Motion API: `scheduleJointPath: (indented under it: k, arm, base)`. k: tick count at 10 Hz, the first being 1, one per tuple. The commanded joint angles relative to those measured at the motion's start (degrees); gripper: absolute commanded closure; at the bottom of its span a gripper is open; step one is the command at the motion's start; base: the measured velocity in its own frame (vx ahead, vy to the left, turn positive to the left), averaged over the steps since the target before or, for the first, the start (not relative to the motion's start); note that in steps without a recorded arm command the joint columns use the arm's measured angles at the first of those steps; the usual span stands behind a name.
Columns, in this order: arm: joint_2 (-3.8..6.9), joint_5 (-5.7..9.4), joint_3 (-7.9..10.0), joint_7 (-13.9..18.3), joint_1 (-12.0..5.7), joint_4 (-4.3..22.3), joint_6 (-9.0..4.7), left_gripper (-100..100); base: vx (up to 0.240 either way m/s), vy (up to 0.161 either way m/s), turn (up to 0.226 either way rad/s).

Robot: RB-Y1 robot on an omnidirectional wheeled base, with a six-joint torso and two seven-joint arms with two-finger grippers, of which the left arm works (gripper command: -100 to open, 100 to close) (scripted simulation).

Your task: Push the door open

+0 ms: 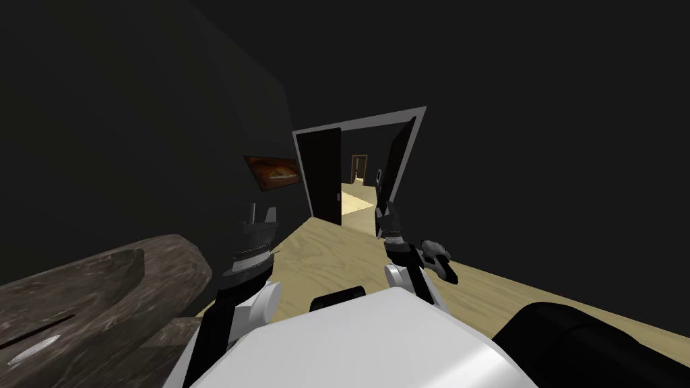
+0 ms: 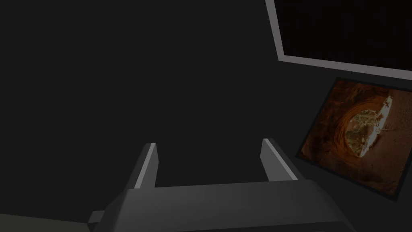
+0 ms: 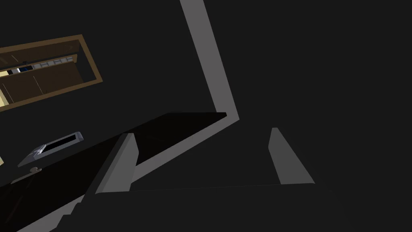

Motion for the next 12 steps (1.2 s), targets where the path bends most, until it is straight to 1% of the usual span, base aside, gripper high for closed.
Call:
scheduleJointPath:
  k: [1,3,4,5,12]
  arm:
    - [0.56,0.13,-0.07,0.1,-0.57,1.6,-0.31,-100]
    - [1.24,0.31,-0.17,0.2,-1.39,3.9,-0.75,-100]
    - [1.42,0.36,-0.2,0.2,-1.61,4.5,-0.88,-100]
    - [1.8,0.47,-0.26,0.2,-2.11,5.8,-1.14,-100]
    - [3.26,1.01,-0.56,0.5,-4.49,12.5,-2.44,-100]
  base:
    - [0.047,-0.003,-0.039]
    - [0.098,-0.001,-0.055]
    - [0.087,-0.002,-0.031]
    - [0.097,0.002,-0.045]
    - [0.076,0.004,-0.037]
